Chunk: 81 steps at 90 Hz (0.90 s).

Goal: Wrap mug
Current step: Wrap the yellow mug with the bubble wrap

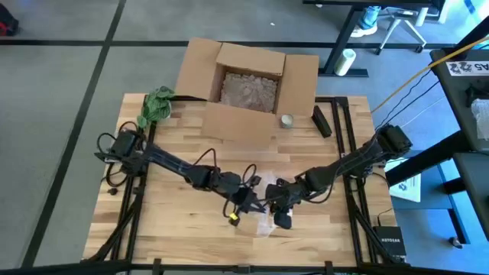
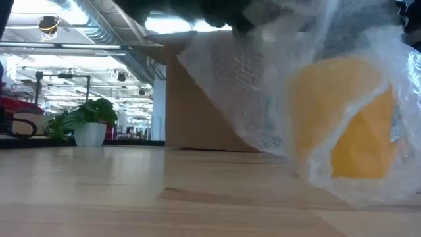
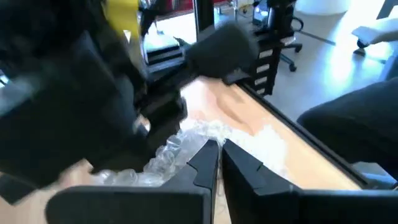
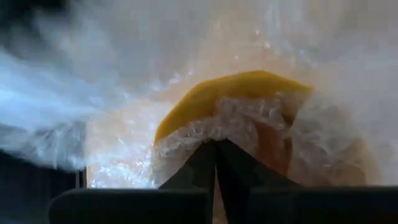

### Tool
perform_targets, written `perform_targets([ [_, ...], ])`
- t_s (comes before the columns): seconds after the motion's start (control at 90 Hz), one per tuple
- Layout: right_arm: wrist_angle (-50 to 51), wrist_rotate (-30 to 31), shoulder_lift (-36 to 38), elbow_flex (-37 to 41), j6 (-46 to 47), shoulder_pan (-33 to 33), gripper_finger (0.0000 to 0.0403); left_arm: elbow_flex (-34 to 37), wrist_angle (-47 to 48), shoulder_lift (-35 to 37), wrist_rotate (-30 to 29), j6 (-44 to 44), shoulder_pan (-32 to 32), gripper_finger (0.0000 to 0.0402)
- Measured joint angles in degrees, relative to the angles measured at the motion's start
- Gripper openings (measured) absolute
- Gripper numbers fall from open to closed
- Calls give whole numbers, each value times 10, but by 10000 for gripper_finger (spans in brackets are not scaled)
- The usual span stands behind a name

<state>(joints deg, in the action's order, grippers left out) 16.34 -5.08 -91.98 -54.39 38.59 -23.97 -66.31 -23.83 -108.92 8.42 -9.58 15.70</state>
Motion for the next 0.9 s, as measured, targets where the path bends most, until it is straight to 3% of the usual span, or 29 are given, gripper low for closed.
perform_targets([
  [0.556,13,6,0,-19,-17,-7,0,-78,3,-109,52,13,-18,0],
  [0.9,157,55,-1,-115,-33,-24,0,-78,8,-114,55,23,-22,0],
])
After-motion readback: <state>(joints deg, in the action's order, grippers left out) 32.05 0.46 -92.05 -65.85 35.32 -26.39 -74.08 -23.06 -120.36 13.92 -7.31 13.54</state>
